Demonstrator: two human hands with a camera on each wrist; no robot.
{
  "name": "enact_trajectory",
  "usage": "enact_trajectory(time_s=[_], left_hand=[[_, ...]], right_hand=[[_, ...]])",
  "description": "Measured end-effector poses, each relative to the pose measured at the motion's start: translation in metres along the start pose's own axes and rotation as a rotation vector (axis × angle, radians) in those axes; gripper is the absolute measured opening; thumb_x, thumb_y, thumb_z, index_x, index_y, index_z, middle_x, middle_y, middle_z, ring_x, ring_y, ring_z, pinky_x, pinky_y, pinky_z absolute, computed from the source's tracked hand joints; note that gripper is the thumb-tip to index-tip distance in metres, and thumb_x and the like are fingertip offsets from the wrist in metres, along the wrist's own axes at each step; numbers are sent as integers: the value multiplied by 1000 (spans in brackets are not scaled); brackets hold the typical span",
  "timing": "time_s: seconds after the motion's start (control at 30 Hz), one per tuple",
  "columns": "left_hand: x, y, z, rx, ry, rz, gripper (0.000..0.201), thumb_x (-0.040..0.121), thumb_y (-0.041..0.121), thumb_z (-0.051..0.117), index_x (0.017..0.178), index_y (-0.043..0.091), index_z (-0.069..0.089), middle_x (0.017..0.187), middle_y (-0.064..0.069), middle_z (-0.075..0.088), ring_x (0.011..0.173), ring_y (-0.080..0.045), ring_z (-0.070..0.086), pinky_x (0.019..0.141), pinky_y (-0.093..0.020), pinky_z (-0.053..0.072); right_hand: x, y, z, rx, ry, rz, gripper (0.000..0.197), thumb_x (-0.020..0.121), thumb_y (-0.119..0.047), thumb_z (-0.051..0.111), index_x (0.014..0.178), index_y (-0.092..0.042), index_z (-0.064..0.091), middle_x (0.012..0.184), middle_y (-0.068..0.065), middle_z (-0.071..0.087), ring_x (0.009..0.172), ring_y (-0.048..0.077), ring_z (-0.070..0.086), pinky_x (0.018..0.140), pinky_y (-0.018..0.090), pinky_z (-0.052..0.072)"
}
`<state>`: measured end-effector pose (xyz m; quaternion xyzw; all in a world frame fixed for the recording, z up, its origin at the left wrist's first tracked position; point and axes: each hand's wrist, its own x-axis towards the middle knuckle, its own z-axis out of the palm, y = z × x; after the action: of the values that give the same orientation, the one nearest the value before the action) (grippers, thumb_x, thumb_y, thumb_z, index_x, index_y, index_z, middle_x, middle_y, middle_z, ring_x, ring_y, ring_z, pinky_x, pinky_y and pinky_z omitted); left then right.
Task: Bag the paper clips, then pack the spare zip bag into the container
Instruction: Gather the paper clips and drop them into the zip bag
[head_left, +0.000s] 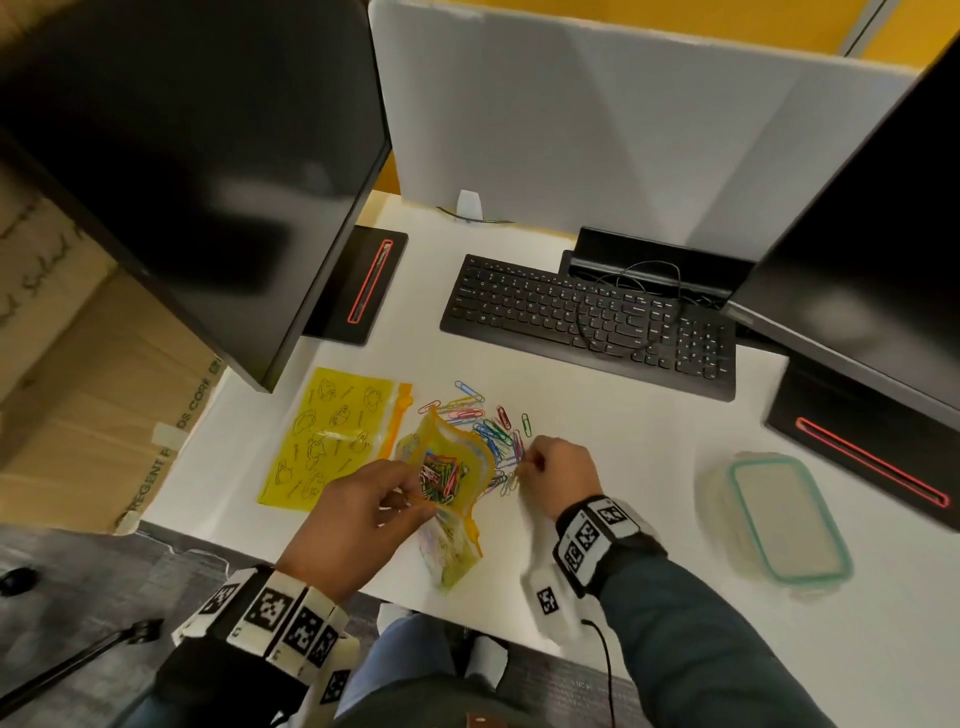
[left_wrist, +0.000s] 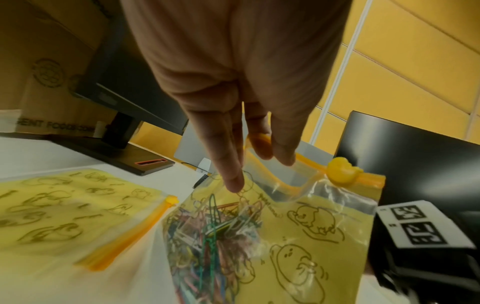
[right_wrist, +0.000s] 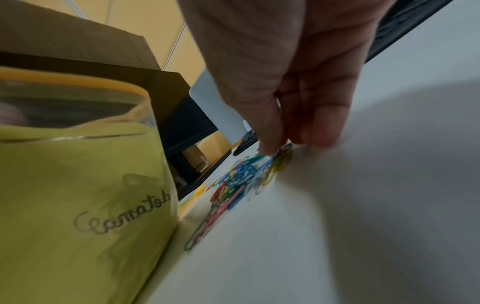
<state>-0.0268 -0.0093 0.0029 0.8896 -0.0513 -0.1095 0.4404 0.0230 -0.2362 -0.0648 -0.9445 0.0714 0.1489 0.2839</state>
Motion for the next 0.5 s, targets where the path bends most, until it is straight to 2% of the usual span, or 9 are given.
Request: enact_trajectory(time_s=[0.07,0.13,0.17,0.23,0.3,0.37,0.43,0.5], left_hand=[[-6,-5,-2,-22,30,-29,15,75,21,73,75,27,59,97,5,67,83,-7,62,68,-15,52],[-13,-9,-4,-61,56,-53,15,74,19,74,73,25,60,98,4,68,83,-5,63,67,-11,51],[-16,-10,-4,-80,64,-66,15,74,18,73,73,25,61,99,4,68,83,-4,63,67,-10,51],[-20,-12,-6,-90,73,-78,15,74,17,73,72,25,61,103,8,68,83,-4,64,68,-10,51],[-24,-16,-8,-106,83,-86,16,74,15,73,73,24,61,107,15,66,82,-3,66,69,-10,51],[-27,-19,-11,-132,93,-105,18,74,11,73,72,23,61,108,16,66,82,-3,67,70,-13,53],[-29,-20,-14,-145,105,-119,20,74,9,73,71,24,61,107,15,67,82,-2,68,71,-14,54],[-29,-22,-15,-142,113,-120,20,74,9,72,71,24,61,106,14,68,83,-2,68,72,-13,54]], right_hand=[[8,-11,0,-63,14,-104,21,86,-12,49,105,-10,59,108,15,59,100,32,57,77,33,46],[19,-23,2,-145,-24,-253,34,89,-16,49,123,-16,50,126,11,50,115,31,47,88,38,47],[26,-30,4,-188,-79,-330,41,89,-20,50,130,-19,44,136,9,43,124,31,41,95,41,46],[42,-44,12,-286,-219,-426,56,90,-27,53,141,-24,30,153,6,23,139,32,23,110,46,35],[56,-55,21,-369,-317,-446,64,90,-34,51,145,-30,17,158,2,7,144,31,9,116,50,23],[64,-63,29,-415,-362,-450,61,92,-39,46,145,-35,15,159,0,1,145,30,1,117,53,15],[67,-66,32,-486,-386,-488,57,92,-45,43,143,-38,18,159,1,3,145,31,-1,116,55,12],[65,-62,31,-503,-382,-568,56,89,-47,48,140,-35,29,157,5,15,144,32,8,116,54,19]])
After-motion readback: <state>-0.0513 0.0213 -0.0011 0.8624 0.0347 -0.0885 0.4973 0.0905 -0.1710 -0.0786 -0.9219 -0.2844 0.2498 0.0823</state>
